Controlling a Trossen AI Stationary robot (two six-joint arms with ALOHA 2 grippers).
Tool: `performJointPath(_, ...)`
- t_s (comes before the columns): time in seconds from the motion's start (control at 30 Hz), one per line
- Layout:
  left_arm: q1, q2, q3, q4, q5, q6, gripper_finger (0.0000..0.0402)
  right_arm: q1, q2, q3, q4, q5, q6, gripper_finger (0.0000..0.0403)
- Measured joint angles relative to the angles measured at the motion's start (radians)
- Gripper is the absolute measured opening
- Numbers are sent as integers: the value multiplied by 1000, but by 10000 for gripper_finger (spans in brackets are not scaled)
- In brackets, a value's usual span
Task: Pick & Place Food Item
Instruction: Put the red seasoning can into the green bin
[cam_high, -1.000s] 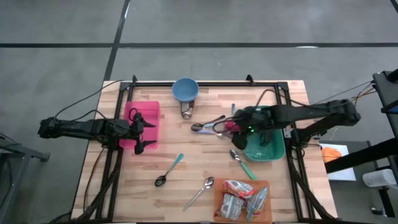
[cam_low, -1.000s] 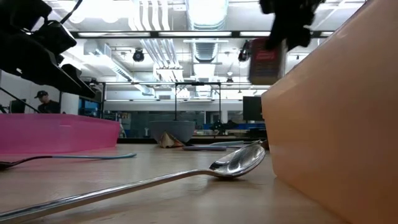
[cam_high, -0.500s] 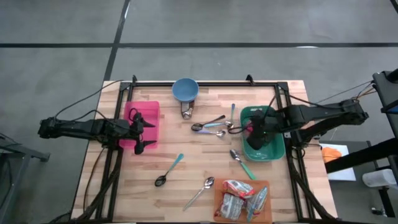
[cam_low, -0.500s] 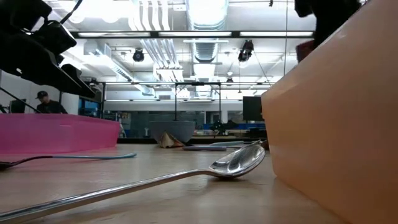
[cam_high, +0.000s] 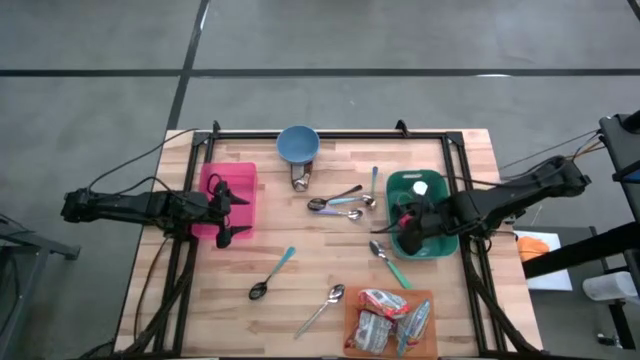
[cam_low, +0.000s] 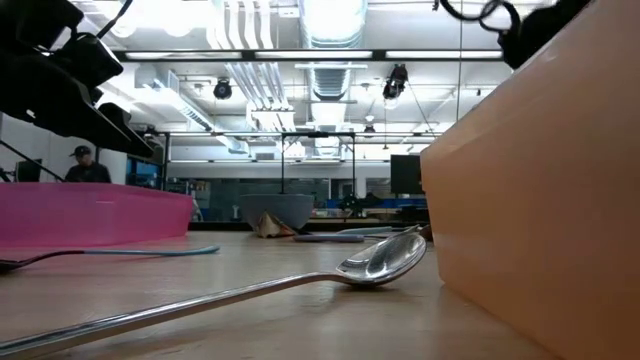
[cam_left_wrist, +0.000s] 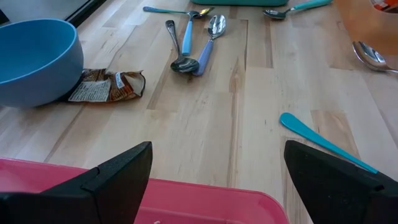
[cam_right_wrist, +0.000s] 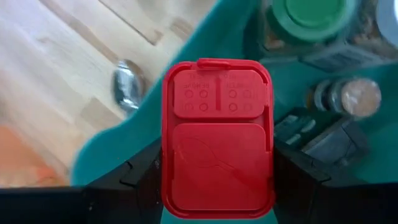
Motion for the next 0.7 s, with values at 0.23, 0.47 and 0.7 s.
performJointPath(0.23,0,0,0,0,0,0,368,0,1,-109,130,-8,56,209)
performJointPath(0.47,0,0,0,0,0,0,368,0,3,-180,210,20,104,209)
performJointPath(0.7,0,0,0,0,0,0,368,0,3,-213,227,131,183,209)
